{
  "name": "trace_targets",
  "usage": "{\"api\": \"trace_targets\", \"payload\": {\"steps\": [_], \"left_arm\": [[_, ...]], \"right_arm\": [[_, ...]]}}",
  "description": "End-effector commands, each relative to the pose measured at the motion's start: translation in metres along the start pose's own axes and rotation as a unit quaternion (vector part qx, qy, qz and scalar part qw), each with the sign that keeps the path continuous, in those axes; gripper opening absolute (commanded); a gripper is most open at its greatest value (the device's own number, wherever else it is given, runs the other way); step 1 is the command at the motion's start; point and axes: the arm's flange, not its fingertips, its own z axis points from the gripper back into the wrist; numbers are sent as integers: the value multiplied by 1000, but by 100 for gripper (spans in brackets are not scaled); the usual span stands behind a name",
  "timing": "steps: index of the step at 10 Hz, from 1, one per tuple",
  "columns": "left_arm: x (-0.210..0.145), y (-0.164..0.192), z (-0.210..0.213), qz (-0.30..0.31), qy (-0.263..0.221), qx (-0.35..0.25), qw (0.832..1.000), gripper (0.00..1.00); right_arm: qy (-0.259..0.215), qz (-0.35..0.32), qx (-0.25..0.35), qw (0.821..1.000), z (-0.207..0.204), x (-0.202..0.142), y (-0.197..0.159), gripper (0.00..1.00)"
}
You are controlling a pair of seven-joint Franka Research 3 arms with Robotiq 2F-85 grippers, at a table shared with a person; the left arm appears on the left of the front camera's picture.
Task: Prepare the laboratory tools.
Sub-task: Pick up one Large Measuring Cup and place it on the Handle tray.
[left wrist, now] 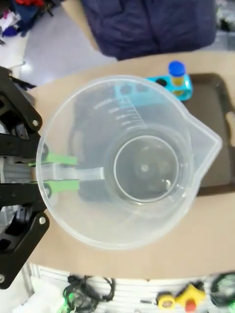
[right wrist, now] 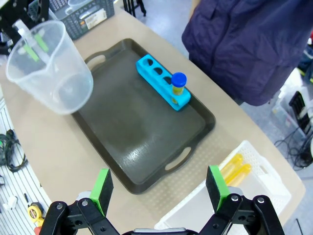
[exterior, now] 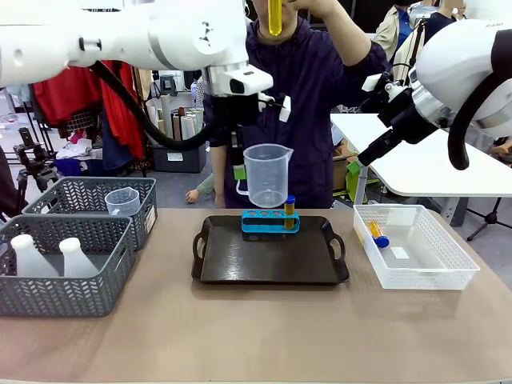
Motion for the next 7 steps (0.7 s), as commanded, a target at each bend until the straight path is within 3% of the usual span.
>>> {"api": "trace_targets", "payload": {"steps": [1, 2, 3, 7], "left_arm": [[-2, -8, -9, -15, -12, 2, 1000, 0], [-7, -2, -5, -4, -31, 5, 999, 0], [6, -4, -8, -7, -3, 0, 1000, 0], [7, -6, -21, -7, -14, 4, 1000, 0]], "right_arm": [[-2, -1, 2, 1000, 1, -1, -1, 100], [-2, -1, 2, 1000, 1, -1, -1, 100], [-2, -1, 2, 1000, 1, -1, -1, 100], [-2, -1, 2, 1000, 1, -1, -1, 100]]}}
